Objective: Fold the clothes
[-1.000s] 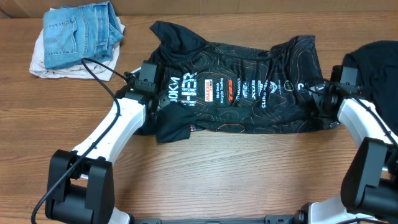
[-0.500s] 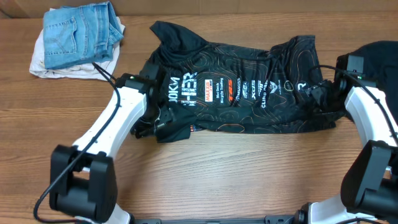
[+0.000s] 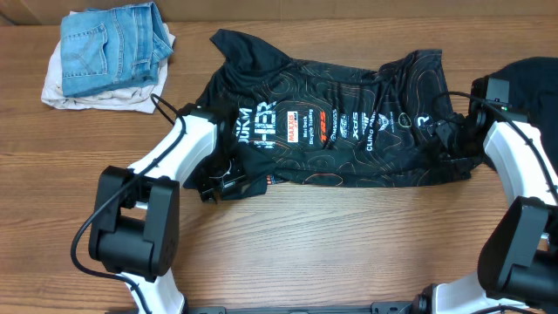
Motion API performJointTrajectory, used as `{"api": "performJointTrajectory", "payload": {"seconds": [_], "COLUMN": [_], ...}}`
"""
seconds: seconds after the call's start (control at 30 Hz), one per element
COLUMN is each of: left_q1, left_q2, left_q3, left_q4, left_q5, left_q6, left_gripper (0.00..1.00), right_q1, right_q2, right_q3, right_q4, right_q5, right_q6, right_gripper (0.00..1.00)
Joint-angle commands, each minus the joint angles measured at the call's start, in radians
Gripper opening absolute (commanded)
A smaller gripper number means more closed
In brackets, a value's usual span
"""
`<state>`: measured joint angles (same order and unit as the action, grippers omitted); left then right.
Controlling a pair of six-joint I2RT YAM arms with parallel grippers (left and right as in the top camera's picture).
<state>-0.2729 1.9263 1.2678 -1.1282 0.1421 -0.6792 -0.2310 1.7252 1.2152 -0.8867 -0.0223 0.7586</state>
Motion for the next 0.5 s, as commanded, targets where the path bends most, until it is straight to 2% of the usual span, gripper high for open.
{"api": "performJointTrajectory", "payload": {"seconds": [0.0,0.1,0.17,0.27,0.3,0.33,0.47], "left_q1": [0.004,0.004,0.004,0.005,0.004,0.004,0.004], "left_q2": [0.053,0.063,0.063,0.063,0.063,0.061,0.051], "left_q3": [0.008,0.008,0.008,0.008,0.009,0.009,0.049], "left_q4": [0.011,0.037,0.050,0.048,0.041,0.036,0.013], "left_q5": [-0.019,-0.019,-0.019,-0.018,-0.018,-0.015,0.074], "left_q6": [0.015,0.019,0.022,0.023,0.023,0.023,0.058], "left_gripper": [0.61,0.56,0.49,0.21,0.07,0.04,0.04], "right_q1": [0.001,0.001,0.001,0.001,0.001,0.001,0.001], "right_q2": [-0.008,-0.008,-0.008,-0.008,-0.008,-0.008,-0.008], "right_q3": [0.016,0.016,0.016,0.016,0.016,0.016,0.016], "right_q4": [0.001,0.001,0.001,0.001,0.001,0.001,0.002], "right_q5": [-0.006,-0.006,-0.006,-0.006,-0.006,-0.006,-0.006], "right_q6": [-0.008,-0.008,-0.008,-0.008,-0.008,-0.008,-0.008], "right_gripper": [0.75,0.76,0.75,0.76,0.75,0.75,0.76]}}
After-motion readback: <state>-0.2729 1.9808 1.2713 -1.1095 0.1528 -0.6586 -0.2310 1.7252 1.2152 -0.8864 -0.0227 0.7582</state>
